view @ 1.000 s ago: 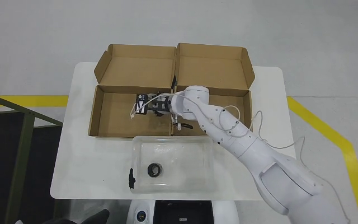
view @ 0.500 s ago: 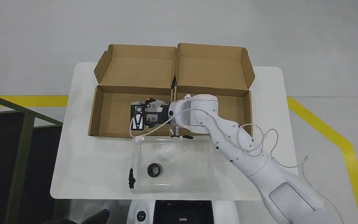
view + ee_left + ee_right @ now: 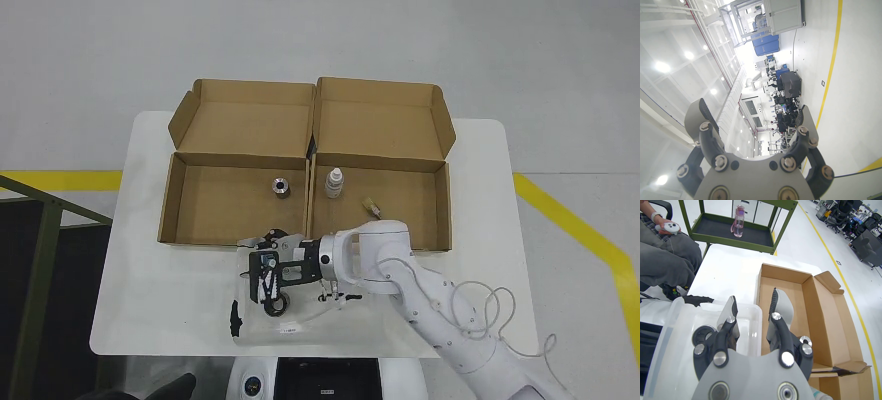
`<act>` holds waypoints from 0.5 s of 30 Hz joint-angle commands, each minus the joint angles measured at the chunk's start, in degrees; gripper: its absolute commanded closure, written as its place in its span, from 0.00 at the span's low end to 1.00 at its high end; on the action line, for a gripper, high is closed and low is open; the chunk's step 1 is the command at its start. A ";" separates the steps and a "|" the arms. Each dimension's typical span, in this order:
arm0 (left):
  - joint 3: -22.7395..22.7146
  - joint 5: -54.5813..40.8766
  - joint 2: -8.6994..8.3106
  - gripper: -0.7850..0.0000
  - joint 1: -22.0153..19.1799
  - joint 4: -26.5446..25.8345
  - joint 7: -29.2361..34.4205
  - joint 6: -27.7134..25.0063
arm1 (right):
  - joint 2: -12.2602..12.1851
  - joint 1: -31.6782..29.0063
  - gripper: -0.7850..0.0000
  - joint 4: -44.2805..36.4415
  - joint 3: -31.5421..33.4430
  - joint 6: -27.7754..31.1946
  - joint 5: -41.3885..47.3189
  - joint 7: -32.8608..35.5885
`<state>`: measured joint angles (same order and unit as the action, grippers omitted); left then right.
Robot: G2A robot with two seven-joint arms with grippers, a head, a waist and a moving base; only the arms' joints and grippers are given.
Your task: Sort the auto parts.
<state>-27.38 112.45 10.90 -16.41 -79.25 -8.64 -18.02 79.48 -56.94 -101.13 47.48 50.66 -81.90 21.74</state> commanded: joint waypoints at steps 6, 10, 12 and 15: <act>0.00 0.00 0.00 0.00 0.00 0.00 0.00 0.00 | -1.49 -5.18 0.56 -2.45 0.64 2.70 -2.55 -0.32; 0.00 0.00 0.00 0.00 0.00 0.00 0.00 0.00 | -2.21 -7.66 0.56 -3.20 0.68 3.53 -4.10 -0.97; 0.00 0.00 0.00 0.00 0.00 0.00 0.00 0.00 | -2.56 -8.62 0.56 -3.38 0.90 3.75 -4.94 -1.35; 0.00 0.00 0.00 0.00 0.00 0.00 0.00 0.00 | -3.03 -9.75 0.56 -3.60 0.99 4.26 -6.17 -1.78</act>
<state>-27.38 112.45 10.90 -16.41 -79.25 -8.64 -18.02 76.58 -66.38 -104.66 48.46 54.77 -87.71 20.12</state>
